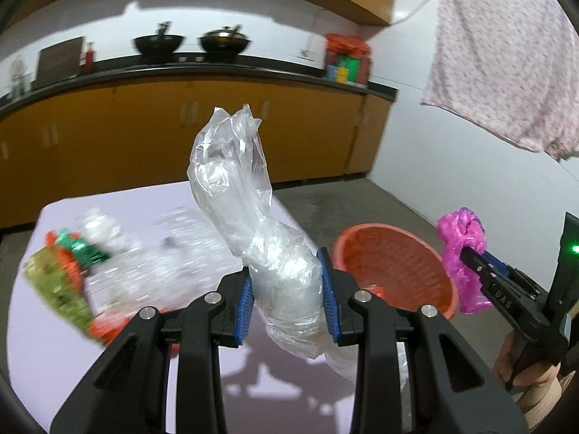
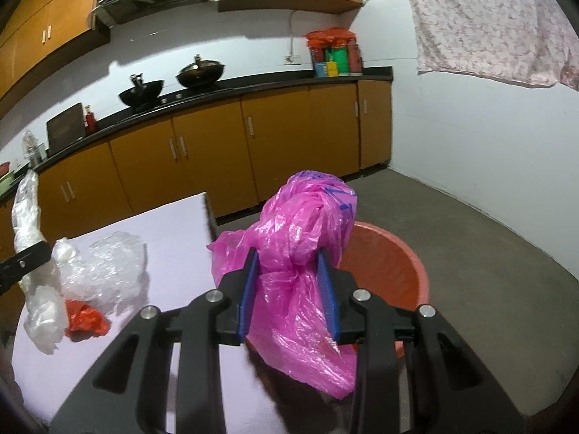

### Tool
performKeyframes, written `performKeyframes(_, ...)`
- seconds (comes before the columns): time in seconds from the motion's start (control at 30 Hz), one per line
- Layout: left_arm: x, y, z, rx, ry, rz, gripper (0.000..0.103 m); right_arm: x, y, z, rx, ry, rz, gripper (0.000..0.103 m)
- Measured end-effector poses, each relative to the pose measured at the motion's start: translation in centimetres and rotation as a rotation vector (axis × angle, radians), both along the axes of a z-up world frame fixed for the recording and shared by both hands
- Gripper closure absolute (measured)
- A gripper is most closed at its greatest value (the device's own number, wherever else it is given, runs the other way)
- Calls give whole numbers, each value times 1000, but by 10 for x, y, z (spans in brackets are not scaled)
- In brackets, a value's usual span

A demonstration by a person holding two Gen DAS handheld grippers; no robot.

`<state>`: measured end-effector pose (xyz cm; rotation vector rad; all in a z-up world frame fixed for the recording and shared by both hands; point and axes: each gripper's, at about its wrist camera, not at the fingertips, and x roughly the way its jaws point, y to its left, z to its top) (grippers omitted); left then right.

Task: Collect trash
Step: 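Carry the pink and clear bags over the basket and release both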

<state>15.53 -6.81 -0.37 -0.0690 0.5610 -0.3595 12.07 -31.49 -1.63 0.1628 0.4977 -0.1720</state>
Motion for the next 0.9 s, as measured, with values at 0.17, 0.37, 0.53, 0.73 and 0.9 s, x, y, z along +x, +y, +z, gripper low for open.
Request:
performKeyframes(0.17,20,-46,-5,15,4,-98,70,5,-26,-3,11,7,-47,71)
performKeyframes(0.37,47,-90,-21,36,38,-197,70,19,-52,-9,27,15,-75,71)
performKeyframes(0.53,62,-116,-40,75,73,-251,70,34,-64,-16,36,20,-82,71)
performKeyframes(0.73,71,-132,-51,106,81,-300,70,48,-74,-25,46,21,-89,71)
performKeyframes(0.9,81,-138,-59,114,98,-318,70,57,-76,-31,54,27,-86,71)
